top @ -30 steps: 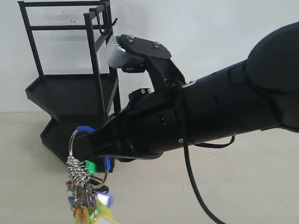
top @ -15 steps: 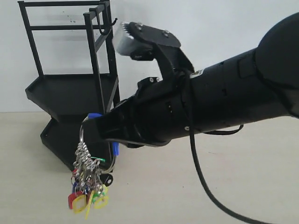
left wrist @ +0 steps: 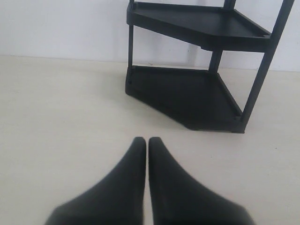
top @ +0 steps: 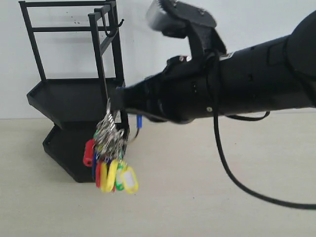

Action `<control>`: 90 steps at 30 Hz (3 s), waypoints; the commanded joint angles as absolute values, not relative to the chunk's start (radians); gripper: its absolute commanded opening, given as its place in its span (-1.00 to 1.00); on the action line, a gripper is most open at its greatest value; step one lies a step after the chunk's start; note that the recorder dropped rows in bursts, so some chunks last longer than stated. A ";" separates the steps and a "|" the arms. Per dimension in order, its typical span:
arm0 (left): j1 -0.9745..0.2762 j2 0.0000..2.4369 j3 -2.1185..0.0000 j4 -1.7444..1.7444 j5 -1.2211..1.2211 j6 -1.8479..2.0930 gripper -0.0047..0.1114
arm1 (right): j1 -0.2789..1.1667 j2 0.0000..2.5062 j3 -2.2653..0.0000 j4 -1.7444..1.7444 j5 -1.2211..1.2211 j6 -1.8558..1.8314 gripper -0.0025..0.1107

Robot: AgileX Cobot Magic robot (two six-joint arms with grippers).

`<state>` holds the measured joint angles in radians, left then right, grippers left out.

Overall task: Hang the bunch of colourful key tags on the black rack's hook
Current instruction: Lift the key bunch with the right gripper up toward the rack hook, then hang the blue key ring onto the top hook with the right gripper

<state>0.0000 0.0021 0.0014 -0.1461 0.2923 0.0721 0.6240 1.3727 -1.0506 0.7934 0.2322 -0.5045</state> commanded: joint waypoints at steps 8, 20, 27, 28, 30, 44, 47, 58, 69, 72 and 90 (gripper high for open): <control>-0.001 0.000 0.000 -0.141 0.284 0.075 -0.84 | 0.609 1.450 -1.060 0.781 -0.288 -0.566 -0.96; -0.001 0.000 0.000 -0.141 0.284 0.075 -0.84 | 0.609 1.598 -1.225 0.779 -0.308 -0.695 -0.96; -0.001 0.000 0.000 -0.141 0.284 0.075 -0.84 | 0.609 1.639 -1.298 0.779 -0.300 -0.757 -0.96; -0.001 0.000 0.000 -0.141 0.284 0.075 -0.84 | 0.609 1.645 -1.308 0.779 -0.293 -0.772 -0.96; -0.001 0.000 0.000 -0.141 0.284 0.075 -0.84 | 0.609 1.654 -1.326 0.779 -0.285 -0.782 -0.96; -0.001 0.000 0.000 -0.141 0.284 0.075 -0.84 | 0.609 1.744 -1.412 0.779 -0.317 -0.802 -0.96; -0.001 0.000 0.000 -0.141 0.284 0.075 -0.84 | 0.611 1.771 -1.432 0.779 -0.318 -0.790 -0.96; -0.001 0.000 0.000 -0.141 0.284 0.075 -0.84 | 0.629 1.790 -1.439 0.779 -0.336 -0.714 -0.96; -0.001 0.000 0.000 -0.141 0.284 0.075 -0.84 | 0.640 1.797 -1.448 0.759 -0.369 -0.686 -0.96; -0.001 0.000 0.000 -0.141 0.284 0.075 -0.84 | 0.640 1.803 -1.448 0.756 -0.361 -0.679 -0.96; -0.001 0.000 0.000 -0.141 0.284 0.075 -0.84 | 0.640 1.816 -1.448 0.746 -0.316 -0.659 -0.96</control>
<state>0.0000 0.0021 0.0014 -0.1461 0.2923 0.0721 0.6379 1.8219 -1.4360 0.7623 -0.3221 -0.6614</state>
